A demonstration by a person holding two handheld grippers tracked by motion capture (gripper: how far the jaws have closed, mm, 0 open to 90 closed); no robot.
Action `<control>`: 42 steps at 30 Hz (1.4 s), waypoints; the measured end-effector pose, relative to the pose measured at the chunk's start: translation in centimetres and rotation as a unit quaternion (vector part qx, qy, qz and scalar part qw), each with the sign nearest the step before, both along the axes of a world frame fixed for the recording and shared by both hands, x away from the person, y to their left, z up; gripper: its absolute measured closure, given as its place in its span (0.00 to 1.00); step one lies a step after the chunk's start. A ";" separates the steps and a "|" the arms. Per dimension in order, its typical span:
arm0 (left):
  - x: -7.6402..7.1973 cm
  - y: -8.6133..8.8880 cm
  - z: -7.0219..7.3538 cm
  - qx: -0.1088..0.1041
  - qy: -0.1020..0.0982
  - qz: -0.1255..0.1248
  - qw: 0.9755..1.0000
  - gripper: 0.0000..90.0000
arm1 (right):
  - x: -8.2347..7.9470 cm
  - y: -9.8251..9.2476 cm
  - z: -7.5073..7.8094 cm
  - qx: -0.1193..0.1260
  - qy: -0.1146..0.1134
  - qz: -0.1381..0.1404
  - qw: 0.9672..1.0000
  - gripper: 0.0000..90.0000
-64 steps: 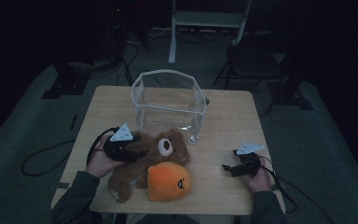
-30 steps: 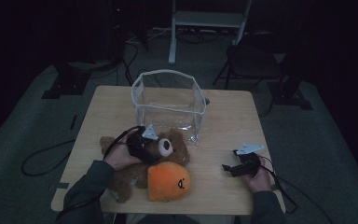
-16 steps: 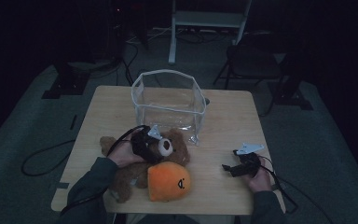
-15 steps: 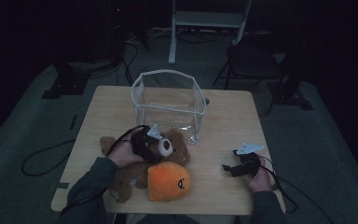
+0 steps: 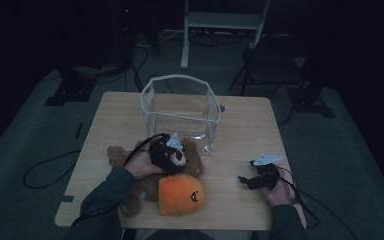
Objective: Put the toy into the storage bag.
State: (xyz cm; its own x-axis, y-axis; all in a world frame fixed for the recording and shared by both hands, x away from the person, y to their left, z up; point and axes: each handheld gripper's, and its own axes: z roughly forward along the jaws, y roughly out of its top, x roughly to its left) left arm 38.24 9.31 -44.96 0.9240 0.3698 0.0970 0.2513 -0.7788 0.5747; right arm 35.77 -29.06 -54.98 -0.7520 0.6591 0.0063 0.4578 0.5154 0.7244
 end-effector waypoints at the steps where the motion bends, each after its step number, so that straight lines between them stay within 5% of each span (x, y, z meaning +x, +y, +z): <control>1: 0.0 0.0 -0.1 0.002 0.002 0.001 1.000 0.17 | 0.0 0.0 0.0 0.000 0.000 0.000 1.000 0.13; 15: 0.5 -0.6 -1.0 0.029 0.010 0.009 0.999 0.20 | 0.0 0.0 0.0 0.000 0.000 0.000 1.000 0.13; 21: 0.0 -0.4 -1.1 0.028 -0.009 0.012 1.000 0.38 | 0.0 0.0 0.0 0.000 0.000 0.001 1.000 0.13; 27: -0.6 0.1 -0.5 0.021 -0.030 0.005 0.999 0.45 | 0.0 0.0 0.0 0.000 0.000 0.001 1.000 0.13; 35: -1.1 2.1 0.4 -0.027 -0.047 0.020 0.998 0.45 | 0.0 0.0 0.0 0.000 0.000 0.000 1.000 0.13; 42: -1.4 4.0 1.3 -0.069 -0.068 0.037 0.995 0.45 | 0.0 0.0 0.0 0.000 0.000 0.000 1.000 0.13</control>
State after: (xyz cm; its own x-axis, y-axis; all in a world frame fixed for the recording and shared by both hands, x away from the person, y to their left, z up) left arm 36.81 13.30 -43.66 0.8758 0.4543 0.1631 0.2169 -0.6723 0.7078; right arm 35.78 -29.06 -54.98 -0.7525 0.6585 0.0056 0.4569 0.5160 0.7246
